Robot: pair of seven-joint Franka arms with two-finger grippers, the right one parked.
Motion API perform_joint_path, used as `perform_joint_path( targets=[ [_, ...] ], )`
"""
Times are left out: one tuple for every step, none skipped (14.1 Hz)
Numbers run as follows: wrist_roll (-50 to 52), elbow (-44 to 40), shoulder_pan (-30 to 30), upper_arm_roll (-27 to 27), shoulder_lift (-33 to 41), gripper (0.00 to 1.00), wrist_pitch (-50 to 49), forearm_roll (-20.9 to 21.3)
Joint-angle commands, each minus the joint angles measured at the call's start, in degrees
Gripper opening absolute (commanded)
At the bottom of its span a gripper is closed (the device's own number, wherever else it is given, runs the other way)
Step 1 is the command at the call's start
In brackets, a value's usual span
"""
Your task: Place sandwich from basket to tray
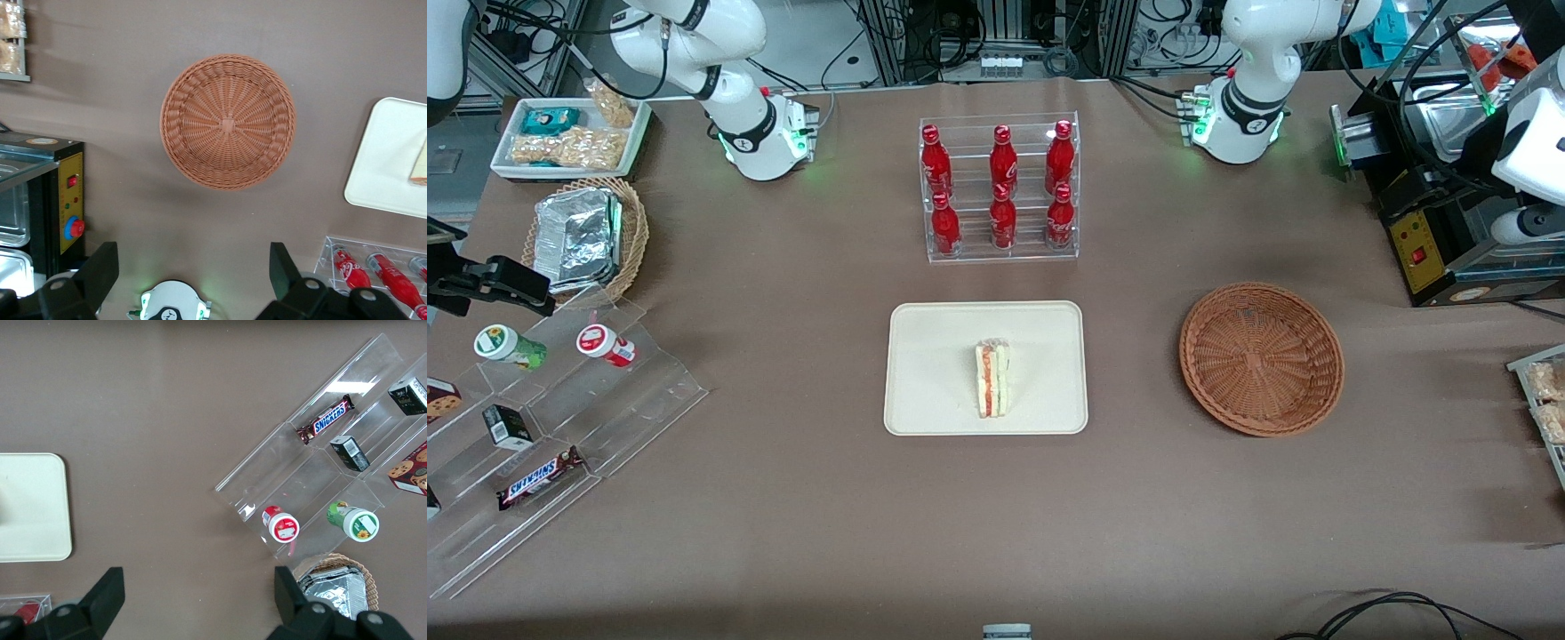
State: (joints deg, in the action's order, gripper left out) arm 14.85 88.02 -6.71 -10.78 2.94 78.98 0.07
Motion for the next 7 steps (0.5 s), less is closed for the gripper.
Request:
perform_joint_path(
  targets=[
    [-0.3,-0.4,-0.9,-0.7,0.3,1.0,-0.8,-1.2],
    [-0.3,-0.5,-0.8,-0.7,0.2,1.0,-0.7,-1.2],
    [-0.3,-0.5,-0.8,-0.7,0.1,1.0,-0.4,-1.2],
    [-0.4,-0.4,-0.8,-0.7,0.1,1.0,0.7,-1.2],
    [-0.4,0.0,-0.6,-0.7,-0.3,1.0,3.4,-1.0],
    [-0.4,-0.2,-0.6,-0.7,-0.9,1.0,4.5,-0.9],
    [-0.5,-0.5,-0.6,-0.7,-1.4,1.0,4.9,-1.1]
  ],
)
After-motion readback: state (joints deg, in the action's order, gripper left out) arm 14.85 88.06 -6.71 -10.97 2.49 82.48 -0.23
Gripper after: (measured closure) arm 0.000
